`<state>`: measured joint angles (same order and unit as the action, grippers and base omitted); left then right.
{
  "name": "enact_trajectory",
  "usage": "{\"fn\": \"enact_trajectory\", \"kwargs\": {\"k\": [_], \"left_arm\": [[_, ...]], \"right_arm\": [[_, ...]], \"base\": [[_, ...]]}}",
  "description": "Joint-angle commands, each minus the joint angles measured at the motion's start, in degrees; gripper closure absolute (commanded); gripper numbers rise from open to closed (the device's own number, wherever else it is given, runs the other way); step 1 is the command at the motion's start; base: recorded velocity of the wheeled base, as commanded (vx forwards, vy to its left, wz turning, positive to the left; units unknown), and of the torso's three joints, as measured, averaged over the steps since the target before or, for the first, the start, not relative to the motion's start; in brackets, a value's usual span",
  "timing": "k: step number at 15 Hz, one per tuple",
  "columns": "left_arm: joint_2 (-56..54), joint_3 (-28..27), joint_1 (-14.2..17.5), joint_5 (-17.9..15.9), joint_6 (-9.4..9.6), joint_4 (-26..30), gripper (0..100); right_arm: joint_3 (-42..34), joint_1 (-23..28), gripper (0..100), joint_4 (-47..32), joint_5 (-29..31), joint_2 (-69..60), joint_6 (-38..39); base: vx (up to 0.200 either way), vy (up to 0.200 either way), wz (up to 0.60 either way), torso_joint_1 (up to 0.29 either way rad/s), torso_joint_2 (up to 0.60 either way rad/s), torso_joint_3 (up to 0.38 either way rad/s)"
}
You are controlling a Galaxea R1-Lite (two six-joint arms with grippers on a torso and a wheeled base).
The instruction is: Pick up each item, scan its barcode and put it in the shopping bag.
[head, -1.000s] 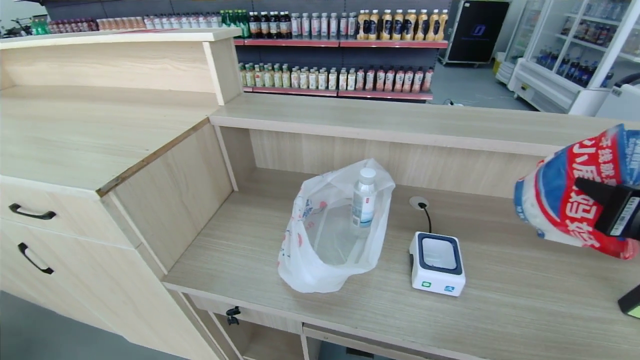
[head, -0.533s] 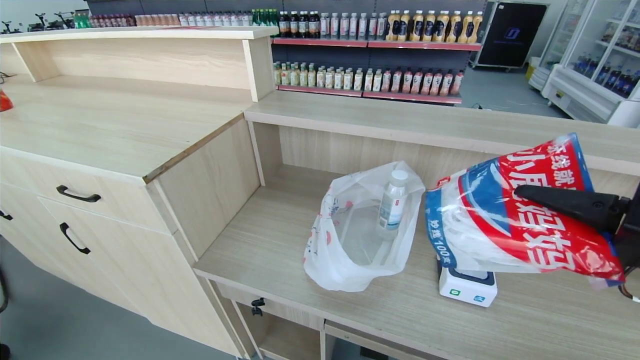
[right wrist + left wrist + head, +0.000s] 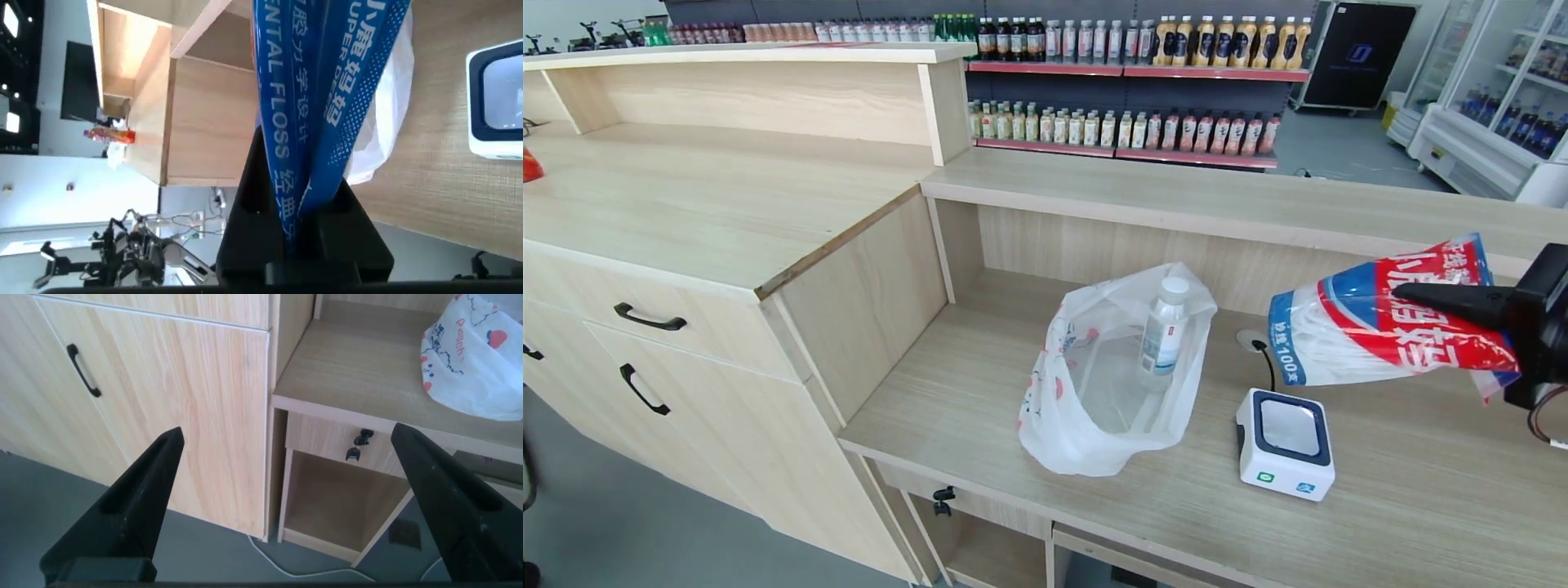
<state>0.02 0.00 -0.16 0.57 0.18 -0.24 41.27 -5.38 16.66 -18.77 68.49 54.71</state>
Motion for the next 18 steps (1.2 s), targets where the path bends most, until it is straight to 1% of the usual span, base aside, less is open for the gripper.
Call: {"fn": "enact_trajectory", "kwargs": {"k": [1, 3, 5, 6, 9, 12, 16, 18], "left_arm": [[-0.02, 0.00, -0.02, 0.04, -0.01, -0.02, 0], [-0.02, 0.00, -0.02, 0.04, -0.01, -0.02, 0], [-0.02, 0.00, -0.02, 0.04, -0.01, -0.02, 0], [-0.02, 0.00, -0.02, 0.04, -0.01, -0.02, 0], [-0.02, 0.00, -0.02, 0.04, -0.01, -0.02, 0], [-0.02, 0.00, -0.02, 0.04, -0.01, -0.02, 0], [-0.02, 0.00, -0.02, 0.04, -0.01, -0.02, 0], [-0.02, 0.00, -0.02, 0.04, -0.01, -0.02, 0]], "right_arm": [[0.66, 6.78, 100, -2.16, -3.81, 2.88, 0.57], [1.01, 10.65, 100, -7.44, -8.82, 3.23, 0.48], [1.01, 13.02, 100, -10.69, -11.55, 3.41, 0.48], [1.10, 14.34, 100, -11.92, -13.39, 4.29, 0.48], [1.36, 16.54, 100, -12.01, -17.53, 6.84, 0.04], [2.42, 16.98, 100, -12.36, -18.14, 10.09, 0.13], [2.42, 17.68, 100, -16.49, -18.14, 9.82, -0.39], [2.42, 17.59, 100, -16.75, -18.40, 10.00, -0.39]], "base": [[0.000, 0.000, 0.00, 0.000, 0.00, 0.000], [0.000, 0.000, 0.00, 0.000, 0.00, 0.000], [0.000, 0.000, 0.00, 0.000, 0.00, 0.000], [0.000, 0.000, 0.00, 0.000, 0.00, 0.000], [0.000, 0.000, 0.00, 0.000, 0.00, 0.000], [0.000, 0.000, 0.00, 0.000, 0.00, 0.000], [0.000, 0.000, 0.00, 0.000, 0.00, 0.000], [0.000, 0.000, 0.00, 0.000, 0.00, 0.000]]}}
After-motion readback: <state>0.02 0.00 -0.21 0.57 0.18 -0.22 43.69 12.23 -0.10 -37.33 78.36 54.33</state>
